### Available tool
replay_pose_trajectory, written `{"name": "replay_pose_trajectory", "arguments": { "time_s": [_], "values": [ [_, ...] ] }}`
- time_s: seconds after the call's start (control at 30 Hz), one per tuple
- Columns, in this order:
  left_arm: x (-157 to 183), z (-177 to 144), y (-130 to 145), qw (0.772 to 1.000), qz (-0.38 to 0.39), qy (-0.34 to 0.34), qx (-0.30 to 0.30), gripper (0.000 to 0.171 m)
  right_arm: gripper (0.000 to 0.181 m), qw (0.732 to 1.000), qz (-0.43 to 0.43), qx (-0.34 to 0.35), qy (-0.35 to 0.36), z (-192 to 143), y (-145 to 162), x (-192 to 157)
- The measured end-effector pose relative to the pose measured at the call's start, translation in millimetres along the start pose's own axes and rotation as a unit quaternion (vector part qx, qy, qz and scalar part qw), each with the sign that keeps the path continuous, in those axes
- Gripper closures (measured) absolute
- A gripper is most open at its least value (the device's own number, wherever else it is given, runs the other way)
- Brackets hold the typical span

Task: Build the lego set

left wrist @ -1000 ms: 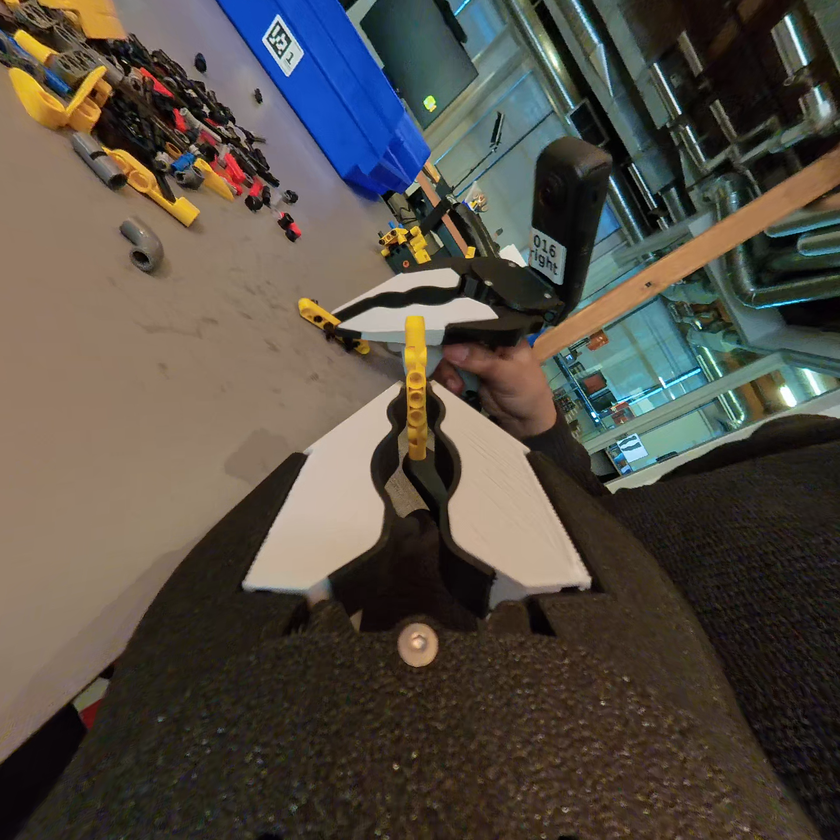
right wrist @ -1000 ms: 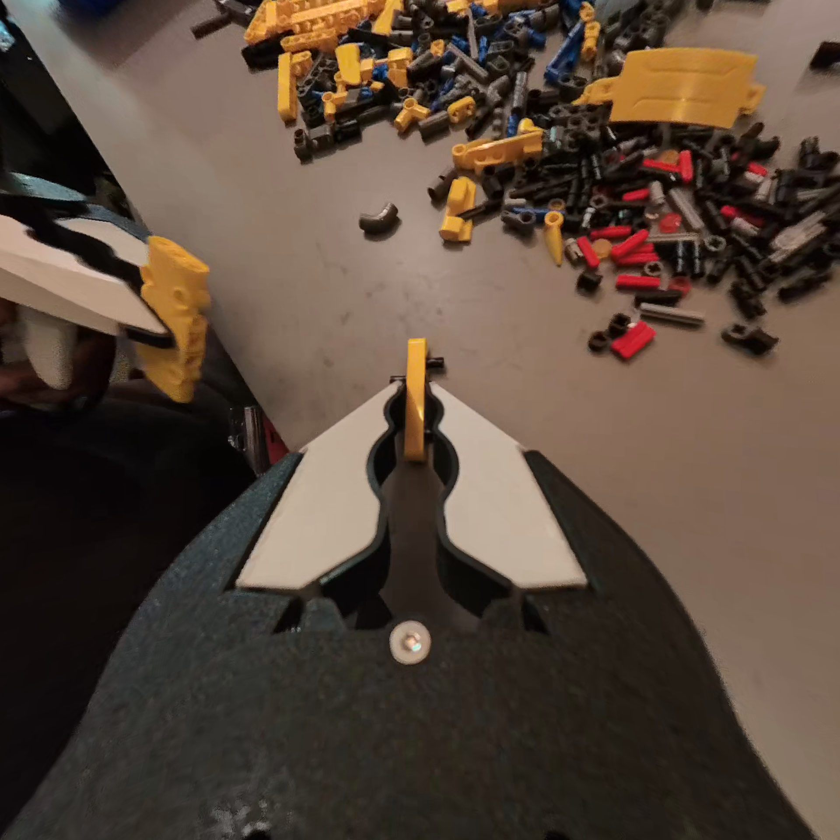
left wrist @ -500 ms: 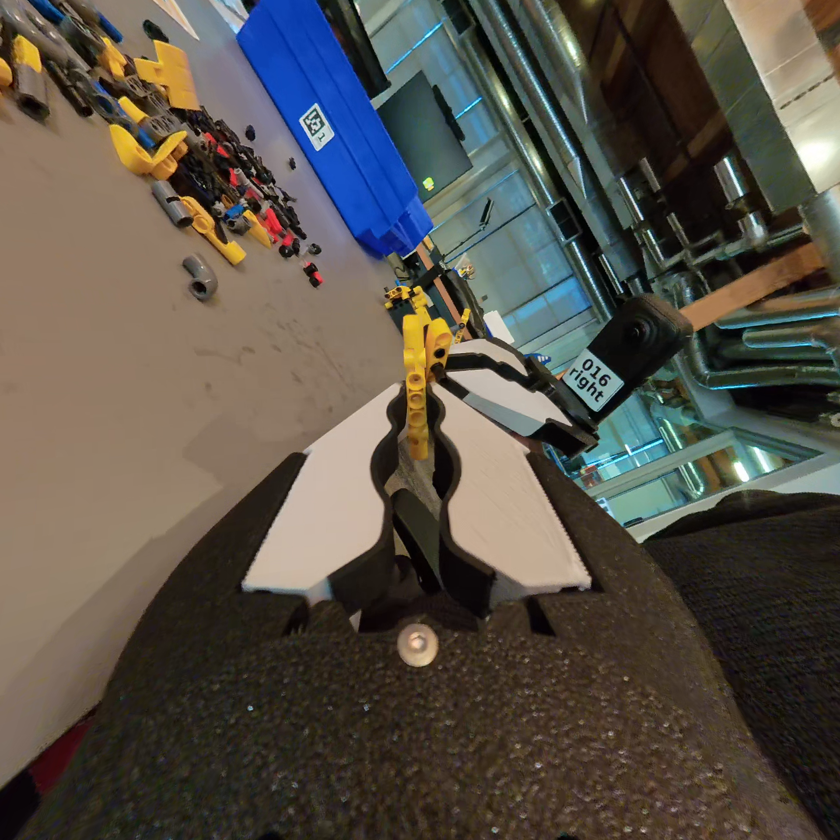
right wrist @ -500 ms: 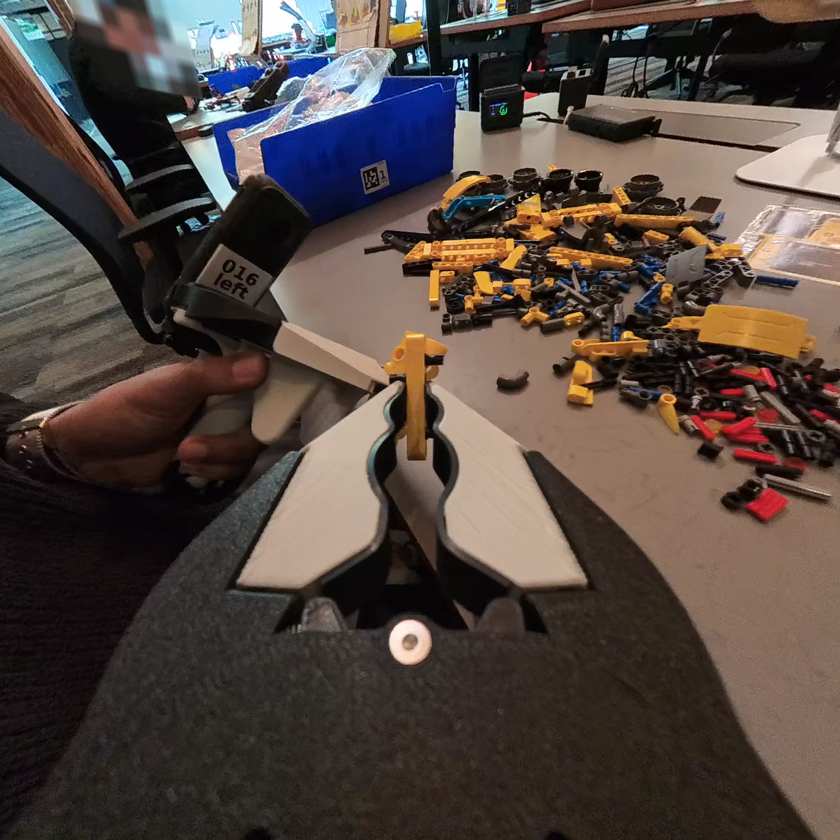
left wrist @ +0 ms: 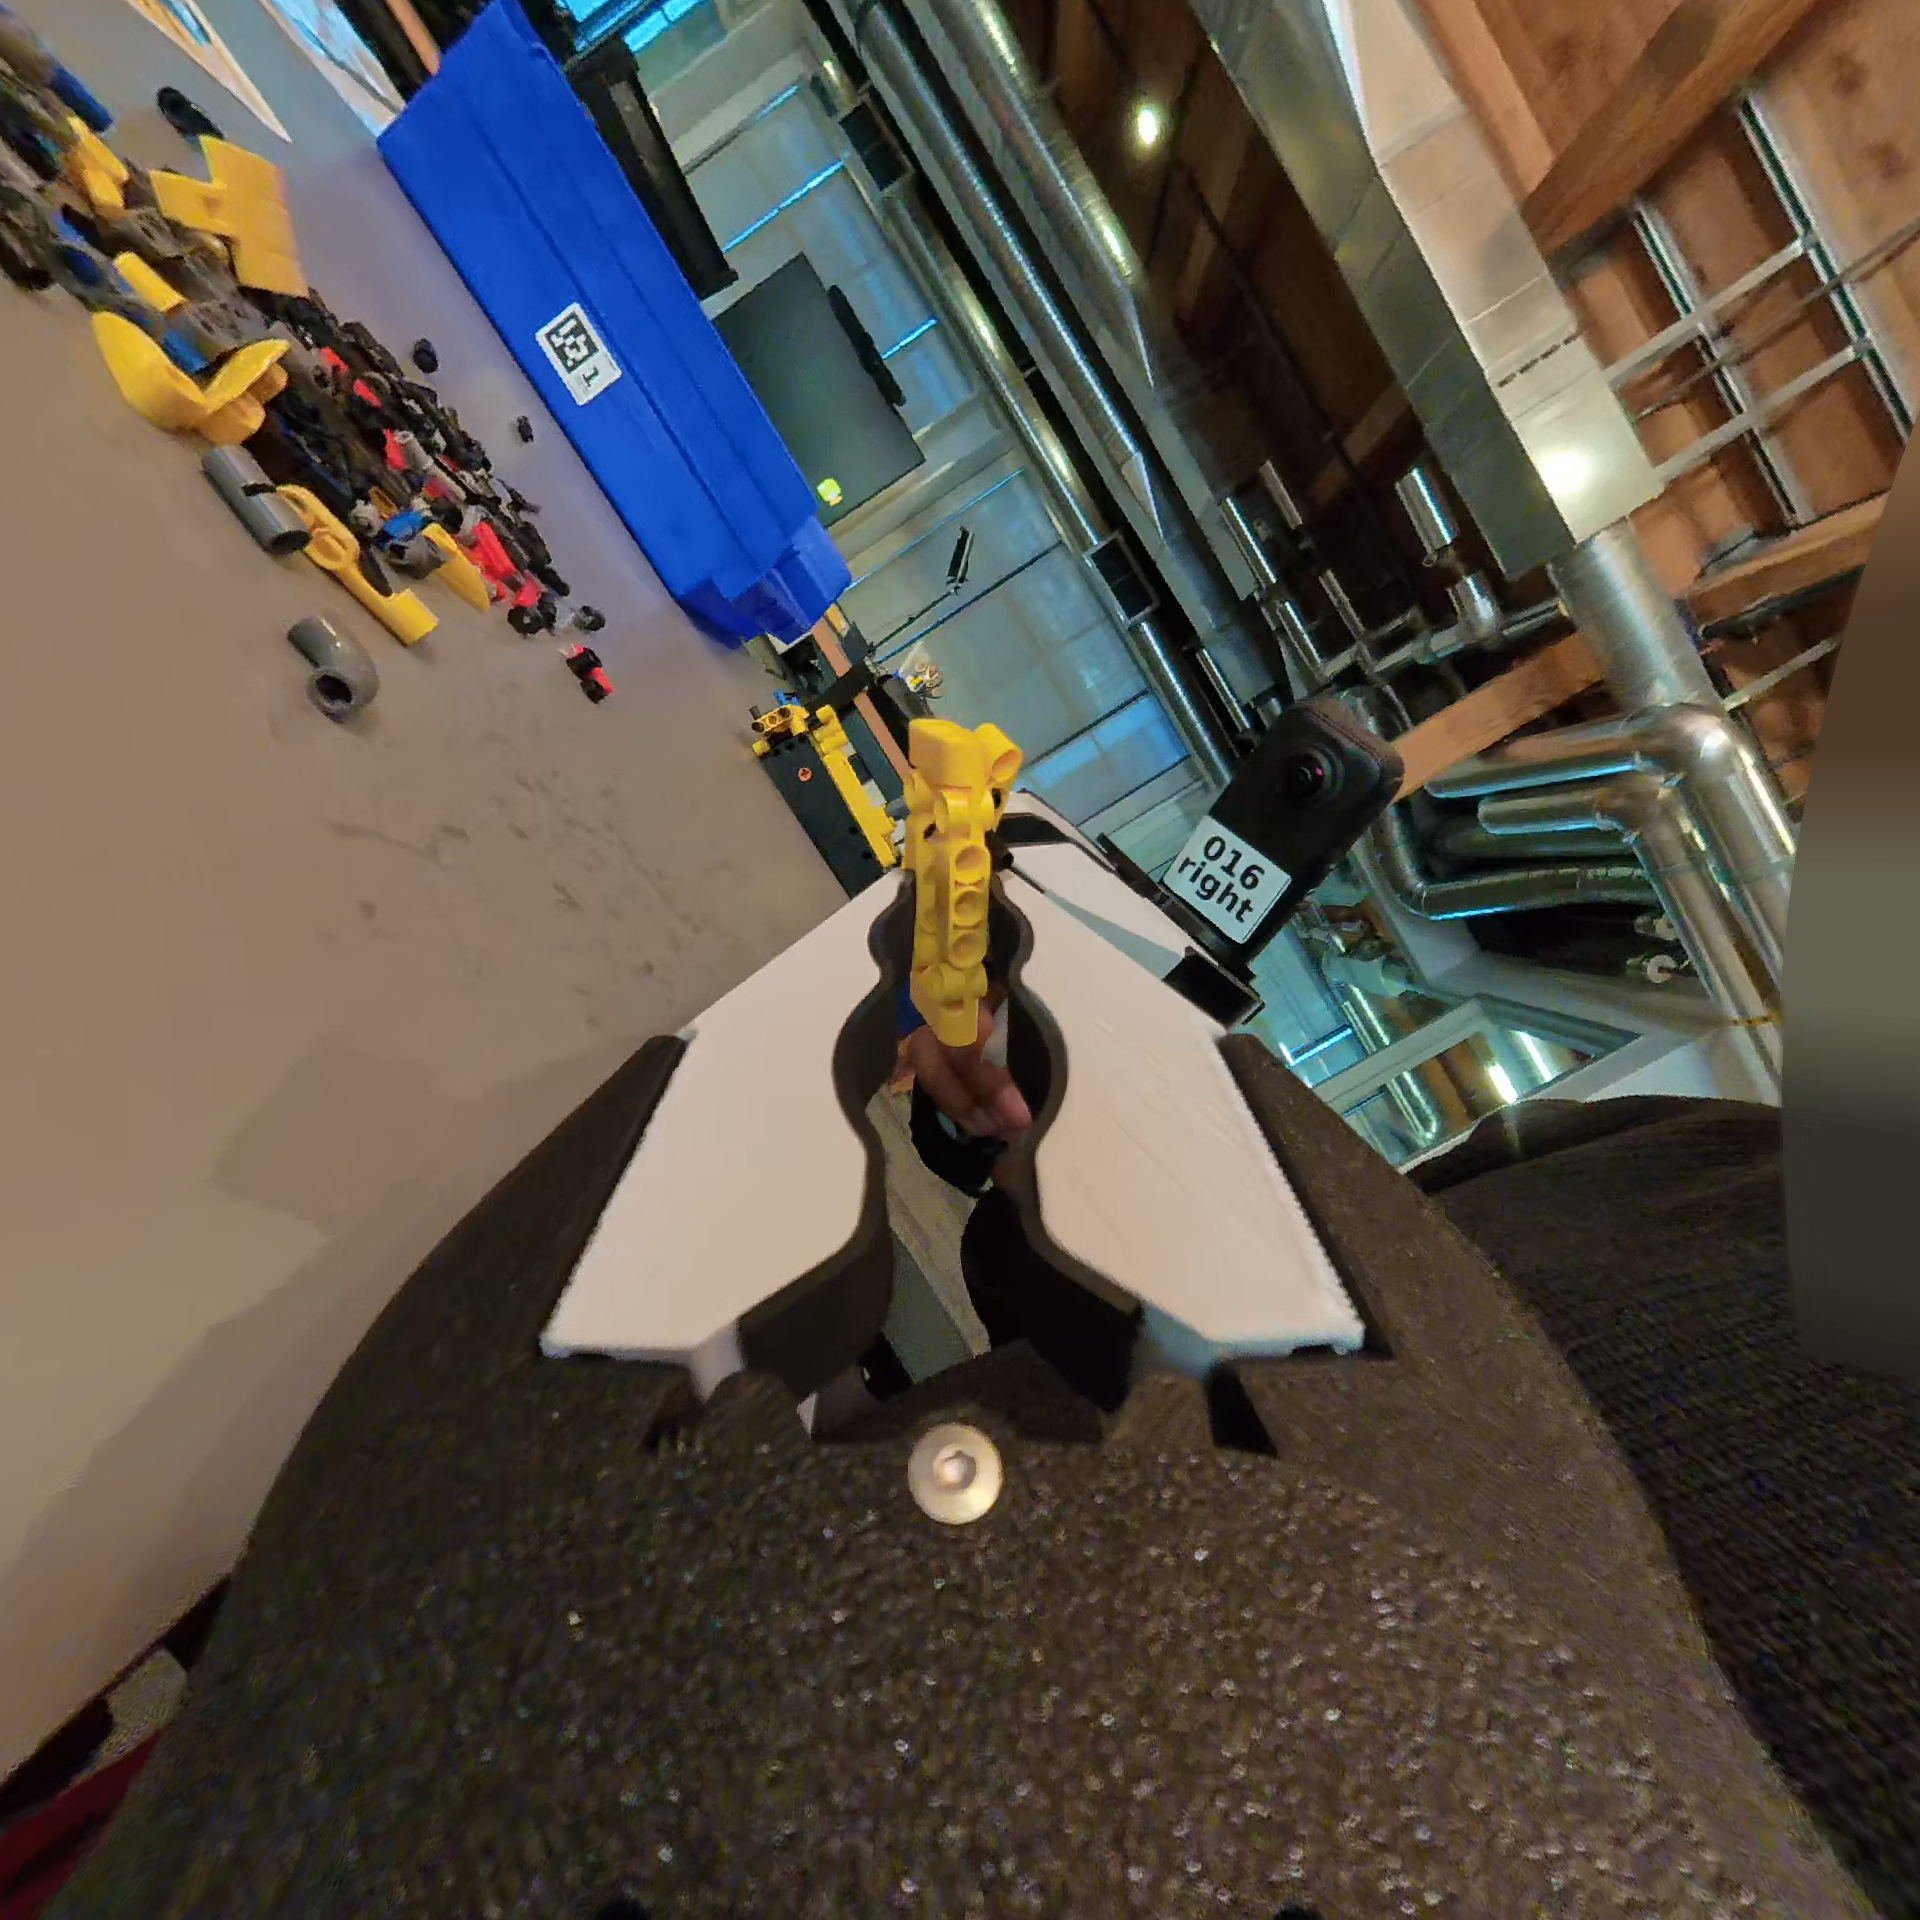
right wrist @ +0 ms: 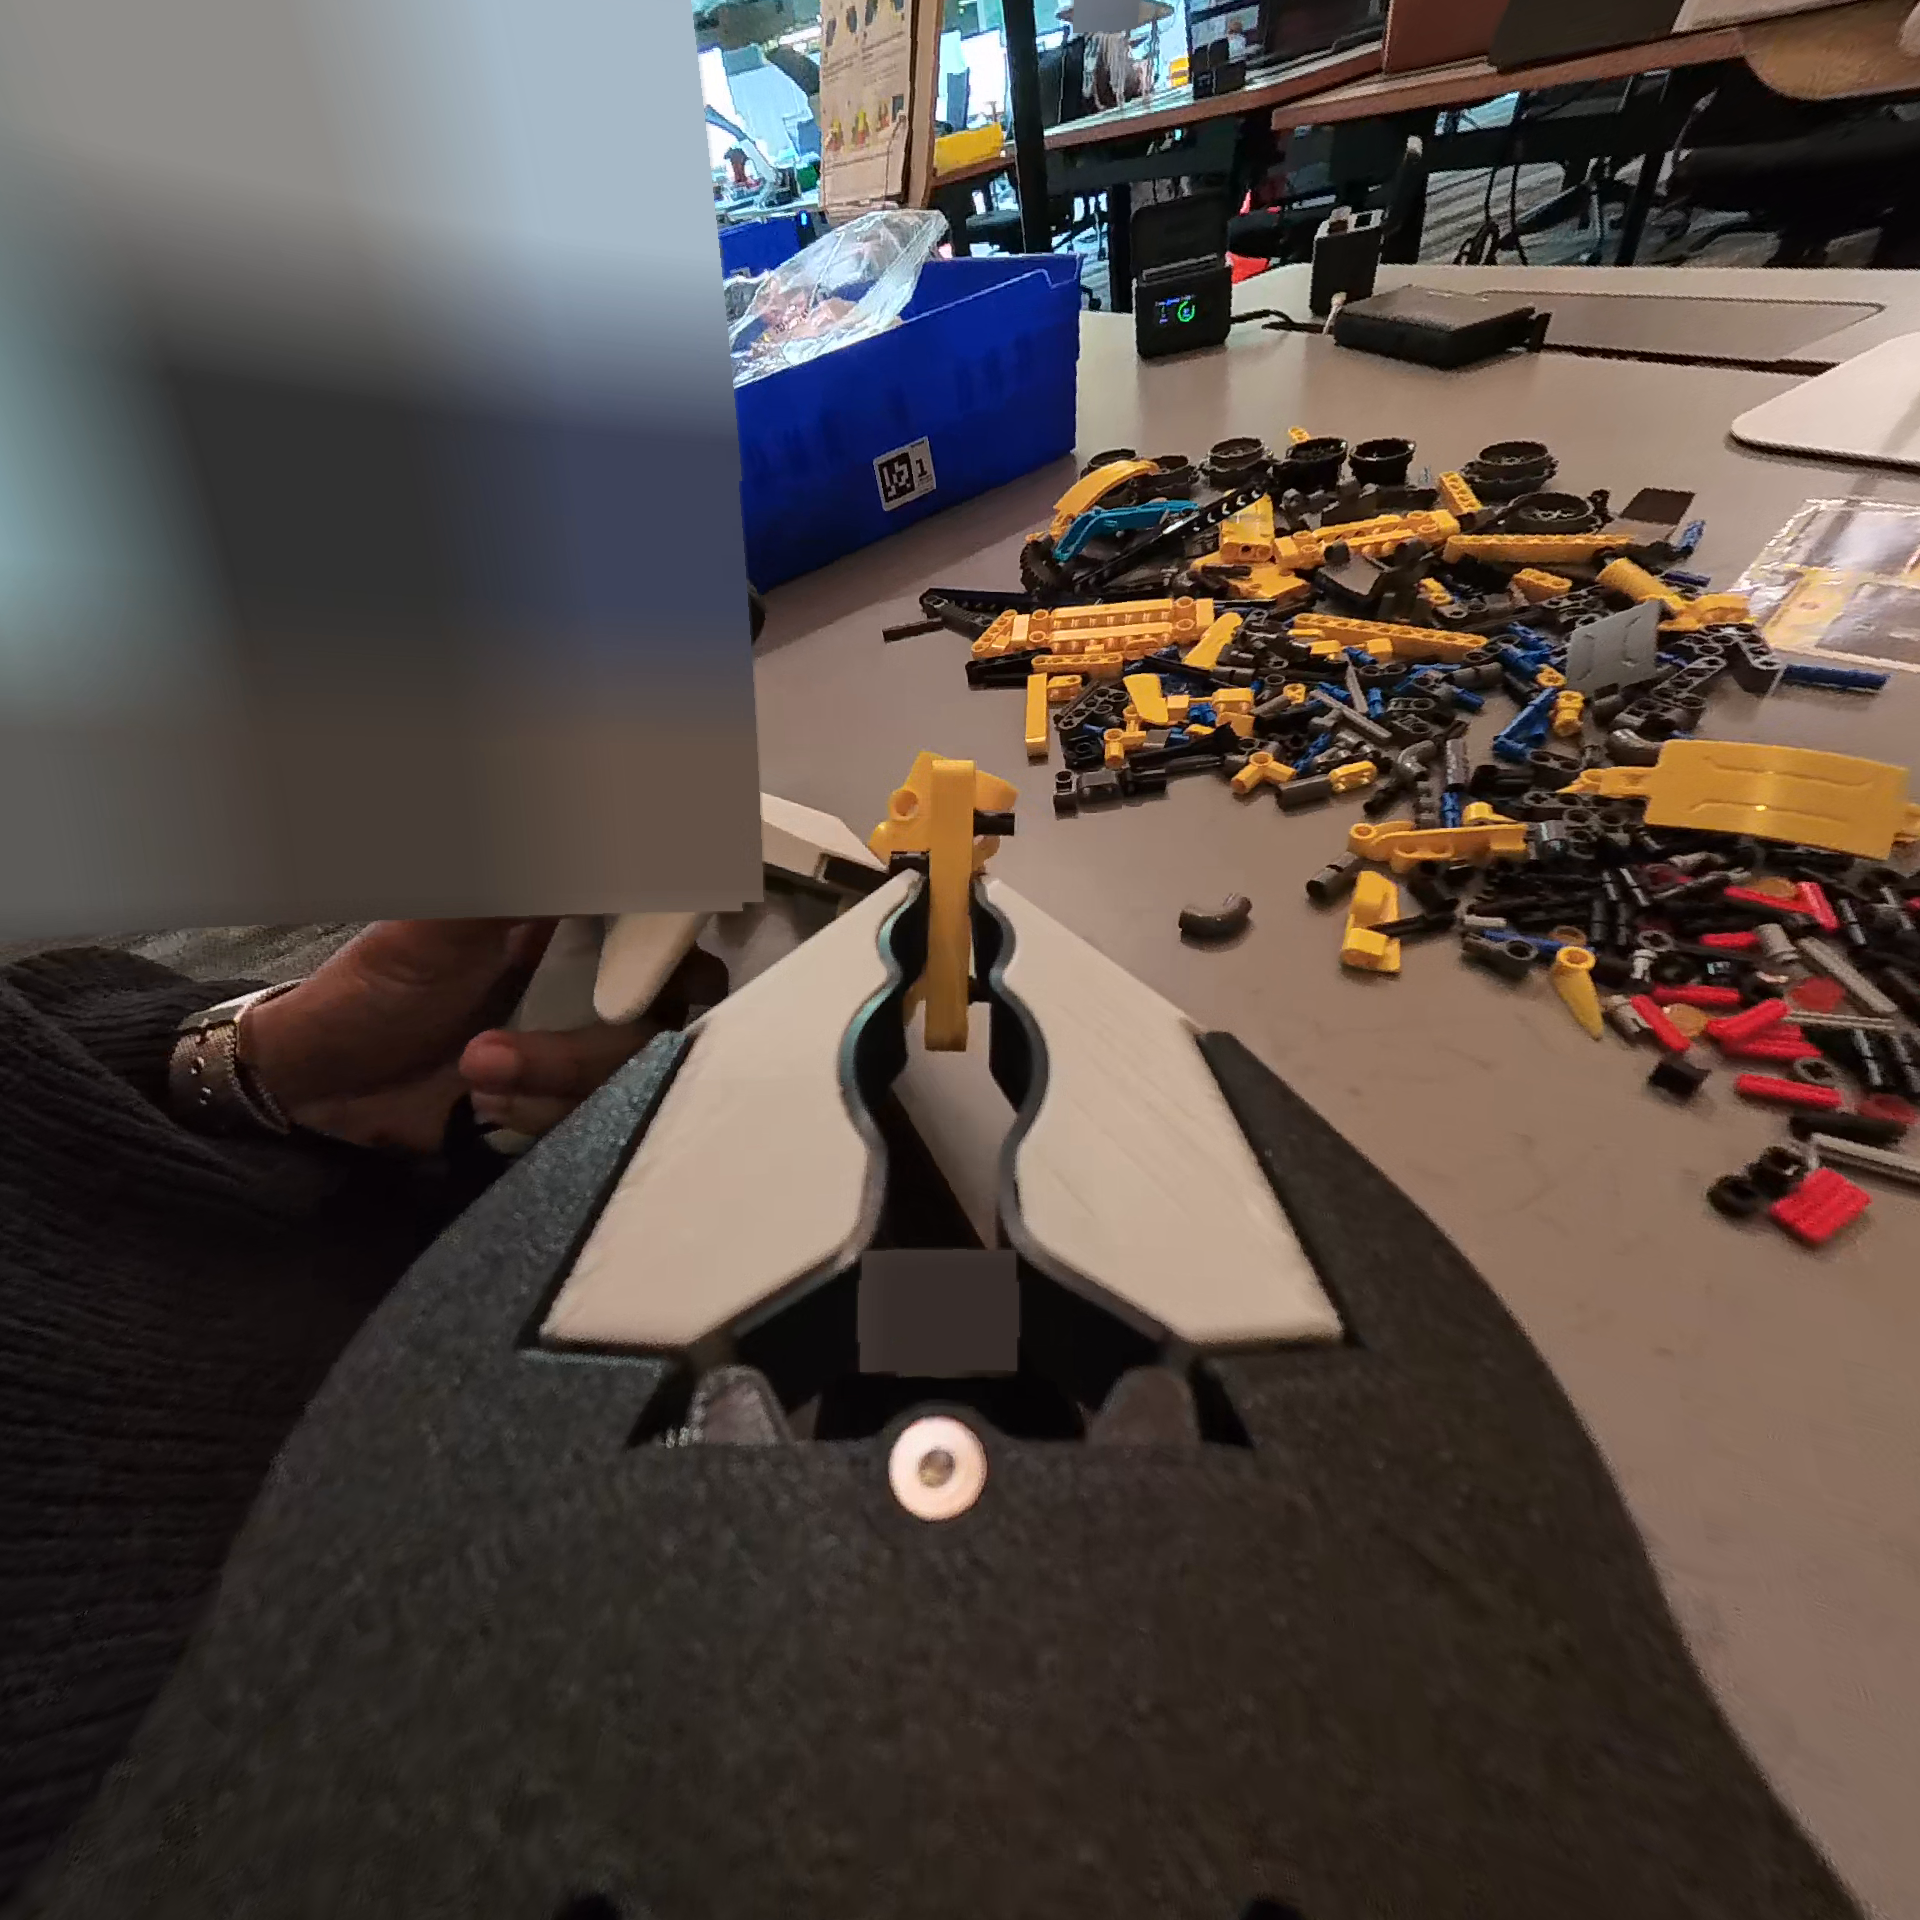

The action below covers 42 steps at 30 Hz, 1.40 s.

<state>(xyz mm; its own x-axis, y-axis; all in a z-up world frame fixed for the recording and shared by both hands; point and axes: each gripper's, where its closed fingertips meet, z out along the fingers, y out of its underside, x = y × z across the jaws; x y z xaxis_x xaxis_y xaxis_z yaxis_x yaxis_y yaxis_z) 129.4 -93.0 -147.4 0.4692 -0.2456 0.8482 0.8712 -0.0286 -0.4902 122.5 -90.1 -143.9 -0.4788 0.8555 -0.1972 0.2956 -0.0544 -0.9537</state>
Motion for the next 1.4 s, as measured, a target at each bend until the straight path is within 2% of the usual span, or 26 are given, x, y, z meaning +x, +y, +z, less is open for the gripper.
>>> {"name": "replay_pose_trajectory", "arguments": {
  "time_s": [0.3,0.57,0.6,0.63,0.67,0.77,0.93,1.13,1.4],
  "values": [
    [-6.3,-1.6,-0.8,1.000,-0.004,-0.009,0.004,0.159,0.174,0.998,-0.045,-0.033,0.029,3.8,3.9,3.1],
    [-4.5,-2.4,-3.9,1.000,0.002,-0.004,0.012,0.159,0.174,0.999,-0.023,-0.034,0.026,5.7,1.4,3.1],
    [0.7,-2.5,-4.1,1.000,0.005,0.013,0.013,0.148,0.174,0.999,-0.025,-0.038,0.027,6.1,2.5,3.8],
    [10.5,-3.3,-5.1,0.999,0.007,0.046,0.017,0.121,0.174,0.998,-0.032,-0.045,0.032,6.7,4.9,5.3],
    [13.0,-3.4,-6.0,0.998,0.004,0.054,0.019,0.114,0.174,0.997,-0.039,-0.047,0.036,6.8,5.8,5.5],
    [1.3,-2.0,-6.0,1.000,0.010,0.013,0.017,0.142,0.174,0.998,-0.050,-0.042,0.027,7.6,4.0,-1.6],
    [-1.8,-3.5,-9.0,1.000,0.004,0.008,0.027,0.156,0.174,0.997,-0.065,-0.038,0.030,7.9,1.7,-2.5],
    [-2.1,-6.0,-11.2,0.999,0.007,0.007,0.032,0.161,0.172,0.996,-0.078,-0.027,0.016,5.1,-0.7,-6.3],
    [1.2,-5.8,-10.5,0.999,0.013,0.013,0.030,0.161,0.165,0.998,0.042,-0.005,-0.039,-3.8,-4.8,-3.9]
  ]
}}
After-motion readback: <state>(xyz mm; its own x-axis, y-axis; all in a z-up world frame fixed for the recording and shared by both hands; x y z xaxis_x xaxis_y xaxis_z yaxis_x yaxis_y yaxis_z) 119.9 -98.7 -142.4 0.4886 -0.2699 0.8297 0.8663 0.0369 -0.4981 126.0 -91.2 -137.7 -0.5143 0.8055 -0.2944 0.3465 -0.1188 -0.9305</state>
